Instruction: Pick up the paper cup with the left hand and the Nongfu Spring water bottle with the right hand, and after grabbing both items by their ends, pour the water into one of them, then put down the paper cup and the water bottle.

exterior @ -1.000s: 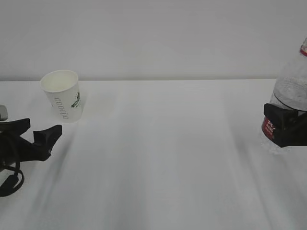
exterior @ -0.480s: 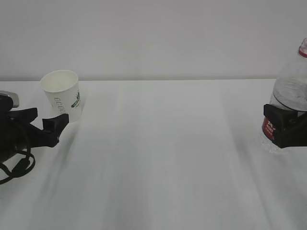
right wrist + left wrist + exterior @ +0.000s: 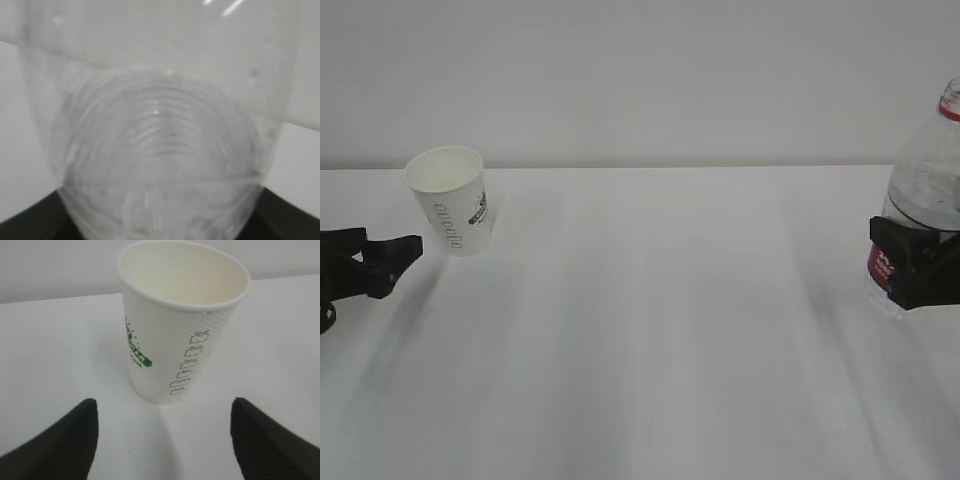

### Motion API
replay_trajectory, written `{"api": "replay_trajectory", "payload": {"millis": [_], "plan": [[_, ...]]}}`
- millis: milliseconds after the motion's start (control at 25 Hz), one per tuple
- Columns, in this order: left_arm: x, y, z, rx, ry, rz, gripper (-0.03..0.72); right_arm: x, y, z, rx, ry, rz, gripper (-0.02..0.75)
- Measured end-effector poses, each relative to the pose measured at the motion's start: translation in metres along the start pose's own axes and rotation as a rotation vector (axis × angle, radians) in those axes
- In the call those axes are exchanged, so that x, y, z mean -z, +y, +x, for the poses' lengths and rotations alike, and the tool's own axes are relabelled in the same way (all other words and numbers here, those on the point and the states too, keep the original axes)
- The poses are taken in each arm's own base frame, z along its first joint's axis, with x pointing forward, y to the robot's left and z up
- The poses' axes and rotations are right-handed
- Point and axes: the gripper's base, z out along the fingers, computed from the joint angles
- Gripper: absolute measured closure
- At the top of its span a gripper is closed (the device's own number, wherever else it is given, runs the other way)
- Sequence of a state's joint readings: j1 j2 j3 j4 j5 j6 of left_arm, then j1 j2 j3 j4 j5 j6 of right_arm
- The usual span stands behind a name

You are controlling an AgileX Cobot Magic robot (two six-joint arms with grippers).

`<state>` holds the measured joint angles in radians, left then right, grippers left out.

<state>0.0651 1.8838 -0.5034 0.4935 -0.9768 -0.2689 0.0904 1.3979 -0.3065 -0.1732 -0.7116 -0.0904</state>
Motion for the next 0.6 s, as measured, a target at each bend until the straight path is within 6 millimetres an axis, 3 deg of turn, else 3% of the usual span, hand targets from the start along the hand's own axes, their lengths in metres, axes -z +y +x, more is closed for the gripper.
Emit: {"api": "replay_trajectory", "payload": {"millis": [200,400,600], "plan": [[-0.018,0.006,-0.005,-0.072,0.077,0.101,0.097,0.000,0.000,0.000,0.006,0.000,0.000,0.262],[-0.024,0.007,0.004,-0.066,0.107,0.118,0.098,0.000,0.000,0.000,0.013,0.000,0.000,0.262],[-0.025,0.005,-0.001,-0.043,0.023,0.138,0.098,0.000,0.000,0.000,0.015,0.000,0.000,0.262]]}}
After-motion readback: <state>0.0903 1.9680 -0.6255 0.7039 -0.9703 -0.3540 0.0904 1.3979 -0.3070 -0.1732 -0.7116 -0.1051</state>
